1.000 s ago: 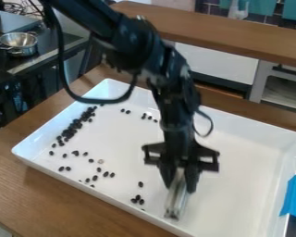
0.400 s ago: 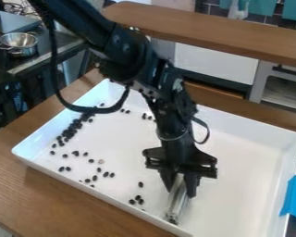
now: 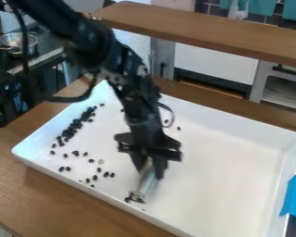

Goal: Sweep into pile

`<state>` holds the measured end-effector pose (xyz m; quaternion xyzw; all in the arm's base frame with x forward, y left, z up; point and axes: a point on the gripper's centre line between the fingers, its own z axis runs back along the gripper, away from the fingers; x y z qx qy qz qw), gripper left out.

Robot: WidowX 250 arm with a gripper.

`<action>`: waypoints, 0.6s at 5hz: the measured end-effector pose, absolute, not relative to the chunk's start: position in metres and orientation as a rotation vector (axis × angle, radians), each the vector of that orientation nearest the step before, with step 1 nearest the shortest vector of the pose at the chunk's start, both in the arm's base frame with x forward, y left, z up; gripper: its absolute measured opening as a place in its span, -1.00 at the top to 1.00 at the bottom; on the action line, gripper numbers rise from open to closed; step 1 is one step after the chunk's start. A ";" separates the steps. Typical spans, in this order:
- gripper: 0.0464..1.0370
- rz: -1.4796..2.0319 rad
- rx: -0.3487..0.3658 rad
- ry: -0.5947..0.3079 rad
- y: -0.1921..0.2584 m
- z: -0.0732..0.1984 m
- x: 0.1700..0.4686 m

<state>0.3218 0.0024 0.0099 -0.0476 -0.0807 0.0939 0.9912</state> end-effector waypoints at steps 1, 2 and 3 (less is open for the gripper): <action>0.32 0.199 -0.066 -0.142 0.032 0.009 0.316; 0.32 0.203 -0.021 -0.121 0.064 0.010 0.311; 0.32 0.236 0.025 -0.125 0.099 0.011 0.313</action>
